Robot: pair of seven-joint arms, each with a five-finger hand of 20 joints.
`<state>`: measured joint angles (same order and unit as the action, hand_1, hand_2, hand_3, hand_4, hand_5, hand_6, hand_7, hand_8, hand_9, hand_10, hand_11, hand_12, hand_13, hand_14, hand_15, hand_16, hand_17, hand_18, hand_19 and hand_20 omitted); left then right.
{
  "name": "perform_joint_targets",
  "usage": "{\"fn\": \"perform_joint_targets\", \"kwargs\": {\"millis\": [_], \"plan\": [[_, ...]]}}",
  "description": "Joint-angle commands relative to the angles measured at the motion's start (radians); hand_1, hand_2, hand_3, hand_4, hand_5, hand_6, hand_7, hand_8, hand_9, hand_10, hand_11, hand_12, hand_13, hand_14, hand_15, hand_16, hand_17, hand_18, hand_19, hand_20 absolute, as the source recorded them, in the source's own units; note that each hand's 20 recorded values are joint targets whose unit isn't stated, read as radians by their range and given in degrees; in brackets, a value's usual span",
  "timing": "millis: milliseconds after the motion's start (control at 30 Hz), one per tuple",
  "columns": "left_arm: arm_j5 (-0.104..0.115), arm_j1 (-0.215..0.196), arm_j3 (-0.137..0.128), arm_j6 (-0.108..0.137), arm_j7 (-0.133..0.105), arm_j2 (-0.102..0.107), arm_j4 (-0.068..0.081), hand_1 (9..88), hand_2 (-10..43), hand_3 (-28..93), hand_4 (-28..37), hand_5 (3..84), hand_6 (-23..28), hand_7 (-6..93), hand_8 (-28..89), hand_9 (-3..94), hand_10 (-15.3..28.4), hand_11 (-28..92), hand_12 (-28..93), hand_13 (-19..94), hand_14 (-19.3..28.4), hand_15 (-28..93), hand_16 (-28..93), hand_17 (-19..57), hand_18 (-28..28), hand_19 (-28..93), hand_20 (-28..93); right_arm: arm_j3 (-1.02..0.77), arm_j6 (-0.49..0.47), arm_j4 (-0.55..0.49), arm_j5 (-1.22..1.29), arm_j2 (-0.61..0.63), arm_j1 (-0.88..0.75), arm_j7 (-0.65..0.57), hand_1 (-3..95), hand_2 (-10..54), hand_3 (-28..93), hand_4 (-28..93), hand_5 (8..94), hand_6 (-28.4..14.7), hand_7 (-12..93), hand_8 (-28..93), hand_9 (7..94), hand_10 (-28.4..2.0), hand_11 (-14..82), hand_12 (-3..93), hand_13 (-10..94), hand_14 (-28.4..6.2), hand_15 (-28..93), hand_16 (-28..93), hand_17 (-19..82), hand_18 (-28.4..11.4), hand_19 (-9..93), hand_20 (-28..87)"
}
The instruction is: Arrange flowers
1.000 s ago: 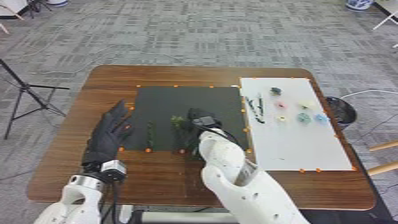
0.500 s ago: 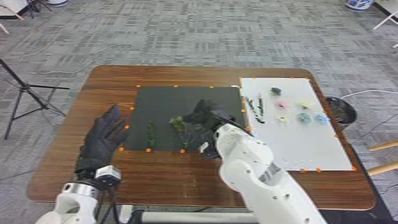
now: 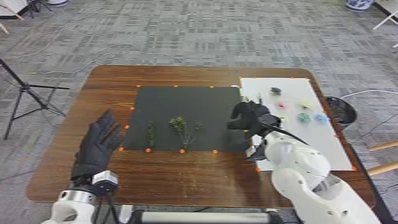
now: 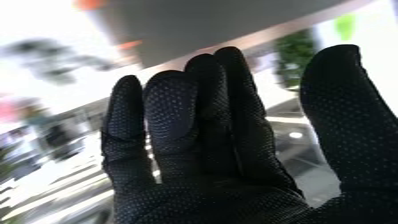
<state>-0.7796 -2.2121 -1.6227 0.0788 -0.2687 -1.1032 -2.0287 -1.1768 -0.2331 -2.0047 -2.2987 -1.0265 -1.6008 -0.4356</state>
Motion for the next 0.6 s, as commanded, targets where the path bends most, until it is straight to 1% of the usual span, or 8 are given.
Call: {"fn": "perform_joint_targets", "kwargs": {"millis": [33,133,167,233,267,433,533,600], "plan": [[0.0,0.017,0.011,0.027,0.0,0.001,-0.004,26.9,-1.2,51,-27.9,22.1,-0.4,16.8,-9,17.2,8.6,8,20,14,11.1,3,11,-14.7,18.9,39,8,-0.108,0.039,0.049,-0.063,0.163,-0.003,-0.038,30.5,-4.1,79,-28,50.6,-3.3,33,-12,52.3,-14.2,57.5,37.8,55,-11.4,78,29,23,-20.3,77,37],[-0.001,0.015,0.009,0.02,0.003,-0.003,-0.003,26.8,-1.2,51,-27.8,22.1,-0.4,16.9,-9,17.2,8.6,8,20,14,11.1,3,11,-14.7,19.0,39,8,-0.09,0.024,0.058,-0.081,0.17,0.015,-0.109,29.7,-7.4,78,-28,49.2,-4.0,32,-12,49.9,-14.4,57.2,38.0,53,-11.6,78,29,23,-20.6,78,37],[-0.001,0.006,0.004,0.02,0.003,-0.006,-0.006,26.8,-1.2,51,-27.8,22.1,-0.4,16.9,-9,17.2,8.6,8,20,14,11.1,3,11,-14.7,19.0,39,8,-0.081,0.009,0.06,-0.088,0.162,0.024,-0.124,28.7,-8.2,78,-28,49.0,-4.2,32,-12,49.2,-14.6,56.7,37.6,53,-11.6,78,29,23,-20.7,78,37],[0.001,0.003,0.004,0.024,0.001,-0.007,-0.007,26.9,-1.1,51,-27.9,22.0,-0.4,16.9,-9,17.2,8.6,8,20,14,11.1,3,11,-14.7,18.9,39,8,-0.046,-0.004,0.075,-0.112,0.153,0.052,-0.148,27.1,-9.4,75,-28,49.5,-4.7,32,-11,50.2,-14.8,55.6,36.0,53,-11.5,78,28,23,-20.9,78,38],[0.001,0.003,0.004,0.019,0.003,-0.007,-0.007,26.9,-1.2,51,-27.9,22.0,-0.4,16.9,-9,17.2,8.6,8,20,14,11.1,3,11,-14.7,18.9,39,8,-0.028,-0.009,0.084,-0.129,0.149,0.064,-0.151,26.3,-9.5,74,-28,50.3,-5.1,33,-11,50.8,-14.9,55.2,35.8,54,-11.4,78,28,23,-20.9,78,38],[-0.003,0.005,0.006,0.013,0.003,-0.011,-0.006,26.8,-1.2,51,-27.8,22.0,-0.4,16.7,-9,17.2,8.6,8,20,14,11.1,3,11,-14.7,19.0,39,8,0.056,-0.032,0.154,-0.164,0.115,0.148,-0.134,30.9,-9.5,54,-28,59.6,-4.3,39,-12,60.8,-14.1,54.1,36.6,61,-10.7,76,30,27,-21.4,81,38],[-0.003,0.001,0.006,0.012,0.003,-0.013,-0.008,27.0,-1.1,51,-27.9,22.0,-0.3,16.8,-9,17.2,8.6,8,20,14,11.1,3,11,-14.7,19.0,39,8,0.08,-0.036,0.174,-0.172,0.103,0.173,-0.127,35.2,-9.5,41,-28,62.1,-3.8,40,-11,63.3,-13.7,54.5,38.0,63,-10.6,77,31,28,-21.7,83,38],[-0.002,0.012,0.014,0.014,0.002,-0.011,-0.003,27.0,-1.1,51,-27.8,22.1,-0.3,16.8,-9,17.2,8.6,8,20,14,11.1,3,11,-14.7,19.0,39,8,0.09,-0.033,0.184,-0.178,0.101,0.188,-0.122,35.4,-9.5,39,-28,62.7,-3.7,41,-11,63.6,-13.7,54.6,38.4,63,-10.7,77,31,28,-21.8,83,38]]}}
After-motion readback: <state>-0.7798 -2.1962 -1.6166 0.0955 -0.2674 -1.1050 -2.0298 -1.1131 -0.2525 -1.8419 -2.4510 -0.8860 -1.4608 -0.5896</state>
